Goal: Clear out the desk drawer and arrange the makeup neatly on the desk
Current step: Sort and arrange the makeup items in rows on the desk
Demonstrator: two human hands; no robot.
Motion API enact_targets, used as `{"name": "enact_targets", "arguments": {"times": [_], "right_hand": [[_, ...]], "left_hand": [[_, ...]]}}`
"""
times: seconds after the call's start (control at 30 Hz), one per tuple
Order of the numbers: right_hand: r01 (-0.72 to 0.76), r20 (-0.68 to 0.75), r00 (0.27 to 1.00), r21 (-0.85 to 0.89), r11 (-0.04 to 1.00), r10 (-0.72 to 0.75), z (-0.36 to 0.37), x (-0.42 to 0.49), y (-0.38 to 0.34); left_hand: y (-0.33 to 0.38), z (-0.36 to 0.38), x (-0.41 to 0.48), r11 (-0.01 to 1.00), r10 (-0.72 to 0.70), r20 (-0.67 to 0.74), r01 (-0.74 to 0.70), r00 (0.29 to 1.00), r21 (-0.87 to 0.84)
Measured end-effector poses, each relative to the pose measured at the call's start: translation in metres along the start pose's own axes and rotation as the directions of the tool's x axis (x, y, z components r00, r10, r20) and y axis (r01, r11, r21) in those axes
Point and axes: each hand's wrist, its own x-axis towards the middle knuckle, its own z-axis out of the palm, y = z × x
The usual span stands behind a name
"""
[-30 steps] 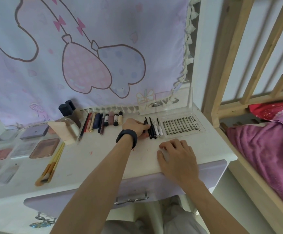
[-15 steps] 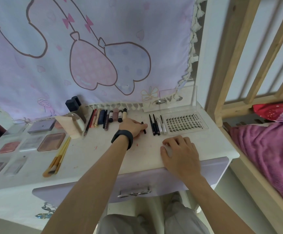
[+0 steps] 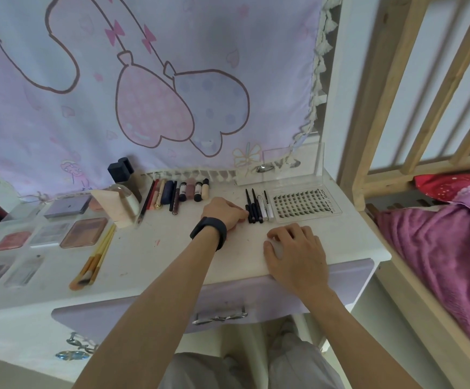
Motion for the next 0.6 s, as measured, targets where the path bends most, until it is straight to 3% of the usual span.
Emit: {"name": "enact_targets", "arguments": {"times": [0.4, 0.6], "right_hand": [[0.039, -0.031, 0.999, -0.018, 0.999, -0.040, 0.000, -0.003, 0.002], [0.092, -0.039, 0.995, -0.087, 0.992, -0.096, 0.000, -0.007, 0.004]], "left_hand": [[-0.004, -0.005, -0.008, 0.997, 0.074, 0.040, -0.074, 0.996, 0.004], [-0.028, -0.039, -0.012, 0.949, 0.205, -0.058, -0.184, 0.977, 0.255]]}}
